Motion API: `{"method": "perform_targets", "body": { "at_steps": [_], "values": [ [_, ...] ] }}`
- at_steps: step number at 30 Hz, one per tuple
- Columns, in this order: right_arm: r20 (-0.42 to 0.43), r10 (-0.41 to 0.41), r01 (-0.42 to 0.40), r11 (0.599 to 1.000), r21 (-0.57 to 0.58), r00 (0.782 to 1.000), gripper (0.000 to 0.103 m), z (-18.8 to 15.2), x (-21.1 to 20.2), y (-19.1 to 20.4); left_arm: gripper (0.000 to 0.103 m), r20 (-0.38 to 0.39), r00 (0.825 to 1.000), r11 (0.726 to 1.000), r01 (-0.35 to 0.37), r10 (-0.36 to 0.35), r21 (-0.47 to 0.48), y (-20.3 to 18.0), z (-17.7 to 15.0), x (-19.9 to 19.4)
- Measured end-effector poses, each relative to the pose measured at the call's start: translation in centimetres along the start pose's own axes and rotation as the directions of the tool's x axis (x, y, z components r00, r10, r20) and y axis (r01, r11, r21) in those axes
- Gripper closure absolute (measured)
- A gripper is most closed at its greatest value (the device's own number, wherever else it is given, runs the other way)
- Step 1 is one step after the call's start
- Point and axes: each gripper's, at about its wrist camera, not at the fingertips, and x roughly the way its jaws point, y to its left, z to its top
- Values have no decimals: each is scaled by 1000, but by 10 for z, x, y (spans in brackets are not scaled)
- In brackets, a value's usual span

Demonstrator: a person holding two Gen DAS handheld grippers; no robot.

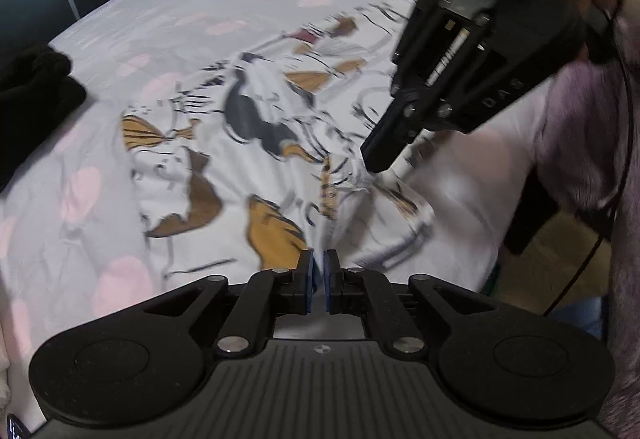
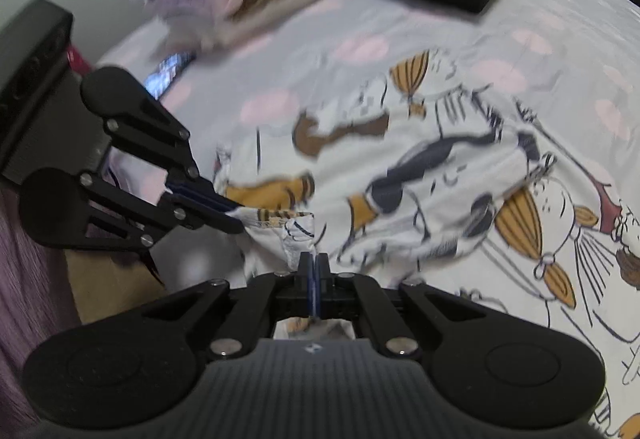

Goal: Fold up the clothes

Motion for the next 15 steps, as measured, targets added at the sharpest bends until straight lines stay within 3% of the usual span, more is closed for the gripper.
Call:
{"method": "perform_targets", "body": {
  "at_steps": [3,7,10,12,15],
  "values": [
    [-50,-21,21,1000,3,999,97,-9,2,0,99,-12,1000,999,7,-6,47,-13,-1,1],
    [-39,-15,16,1000,11,999,94,-17,-8,3,94,31,999,998,-6,4,58,-25,-1,-6],
    [-30,-42,42,999,-4,999,59,-23,-10,11,80,51,998,996,-38,34,77,-36,2,-3],
    [-45,-72,72,997,5,996,58,-25,-8,14,69,58,997,995,-63,58,80,-44,4,2],
    [-73,-107,111,992,54,992,58,-28,-7,8,63,63,996,997,-66,64,31,-51,10,12]
  ]
}}
